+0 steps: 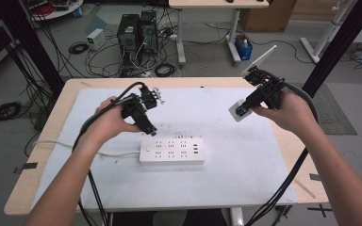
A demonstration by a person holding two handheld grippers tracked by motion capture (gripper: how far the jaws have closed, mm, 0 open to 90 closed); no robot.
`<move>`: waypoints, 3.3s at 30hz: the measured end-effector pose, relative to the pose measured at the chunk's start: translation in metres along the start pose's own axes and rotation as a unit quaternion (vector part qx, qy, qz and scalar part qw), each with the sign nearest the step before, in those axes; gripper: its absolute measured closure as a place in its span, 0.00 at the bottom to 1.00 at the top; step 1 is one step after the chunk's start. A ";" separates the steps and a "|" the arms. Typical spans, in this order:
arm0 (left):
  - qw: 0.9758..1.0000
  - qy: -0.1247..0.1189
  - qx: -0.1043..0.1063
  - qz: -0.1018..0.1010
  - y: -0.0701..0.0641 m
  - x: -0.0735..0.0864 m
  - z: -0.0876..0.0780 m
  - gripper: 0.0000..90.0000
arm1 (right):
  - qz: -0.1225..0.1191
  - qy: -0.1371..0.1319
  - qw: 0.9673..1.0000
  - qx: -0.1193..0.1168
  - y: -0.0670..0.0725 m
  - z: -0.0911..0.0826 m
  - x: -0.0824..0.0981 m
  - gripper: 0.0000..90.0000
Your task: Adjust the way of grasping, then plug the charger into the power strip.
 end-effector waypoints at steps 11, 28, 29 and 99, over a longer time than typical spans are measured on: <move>0.995 0.028 -0.017 -0.098 0.025 0.075 -0.014 0.25 | -0.029 0.006 0.997 0.076 -0.023 -0.005 0.006 0.69; 0.995 0.019 -0.006 -0.098 0.019 0.088 -0.021 0.25 | -0.076 0.015 0.996 0.051 -0.010 0.004 -0.001 0.69; 0.995 0.015 -0.006 -0.101 0.018 0.088 -0.021 0.25 | -0.086 0.017 0.995 0.047 -0.008 0.007 -0.003 0.69; 0.998 0.005 0.035 -0.053 -0.013 0.091 0.003 0.22 | -0.484 0.176 0.855 0.055 0.142 0.196 -0.018 0.70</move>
Point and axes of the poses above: each handheld gripper's, and its own axes: z roughly forward along the jaws, x roughly out of its underside, y roughly to its left, the point moved 5 cm from there along z, roughly forward along the jaws, and after that the axes turned 15 degrees about z, right-handed, at the moved point
